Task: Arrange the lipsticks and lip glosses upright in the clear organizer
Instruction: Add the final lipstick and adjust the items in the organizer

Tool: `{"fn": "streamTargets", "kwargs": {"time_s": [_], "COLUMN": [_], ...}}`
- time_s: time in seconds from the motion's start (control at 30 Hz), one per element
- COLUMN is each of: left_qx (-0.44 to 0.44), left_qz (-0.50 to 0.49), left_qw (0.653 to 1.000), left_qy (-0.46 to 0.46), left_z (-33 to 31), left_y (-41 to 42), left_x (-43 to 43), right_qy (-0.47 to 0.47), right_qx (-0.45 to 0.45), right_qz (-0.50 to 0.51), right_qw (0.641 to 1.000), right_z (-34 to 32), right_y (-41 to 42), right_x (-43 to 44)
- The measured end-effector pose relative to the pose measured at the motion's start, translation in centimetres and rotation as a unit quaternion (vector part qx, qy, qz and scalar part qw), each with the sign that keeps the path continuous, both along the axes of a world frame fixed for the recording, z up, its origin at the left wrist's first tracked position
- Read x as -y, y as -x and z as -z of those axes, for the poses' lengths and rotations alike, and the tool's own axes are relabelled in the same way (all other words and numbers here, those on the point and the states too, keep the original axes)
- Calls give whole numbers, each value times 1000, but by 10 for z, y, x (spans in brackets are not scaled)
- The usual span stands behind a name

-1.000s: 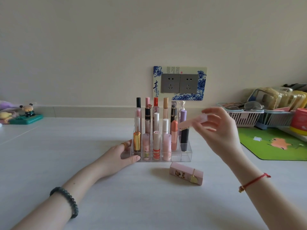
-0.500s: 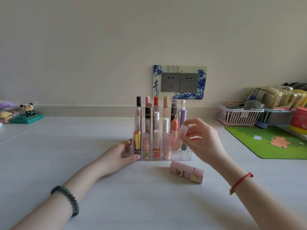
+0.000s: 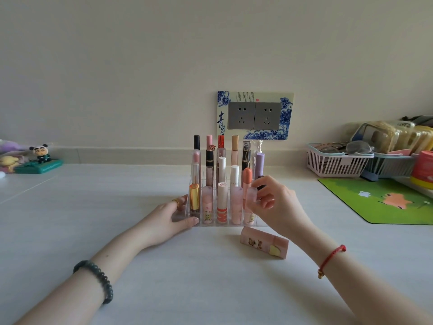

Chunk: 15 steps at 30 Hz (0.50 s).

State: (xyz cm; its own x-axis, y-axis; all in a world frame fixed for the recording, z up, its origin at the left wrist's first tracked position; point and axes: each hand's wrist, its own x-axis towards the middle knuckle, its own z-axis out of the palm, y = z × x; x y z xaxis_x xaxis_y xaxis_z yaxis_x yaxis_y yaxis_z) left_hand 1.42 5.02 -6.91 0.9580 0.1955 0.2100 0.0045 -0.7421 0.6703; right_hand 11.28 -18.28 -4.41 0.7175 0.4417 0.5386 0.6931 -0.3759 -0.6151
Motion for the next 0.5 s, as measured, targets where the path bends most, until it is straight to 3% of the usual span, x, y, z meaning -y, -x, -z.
{"fn": "streamTargets", "kwargs": {"time_s": [0.5], "left_qx": [3], "left_qz": [1], "left_qw": [1000], "left_qy": [-7], "left_z": [0], "left_y": [1], "left_x": [1], "right_qy": [3], "right_qx": [41], "right_qz": [39], "right_qw": [998], "right_z": [-16], "right_y": [8], "right_x": [10]}}
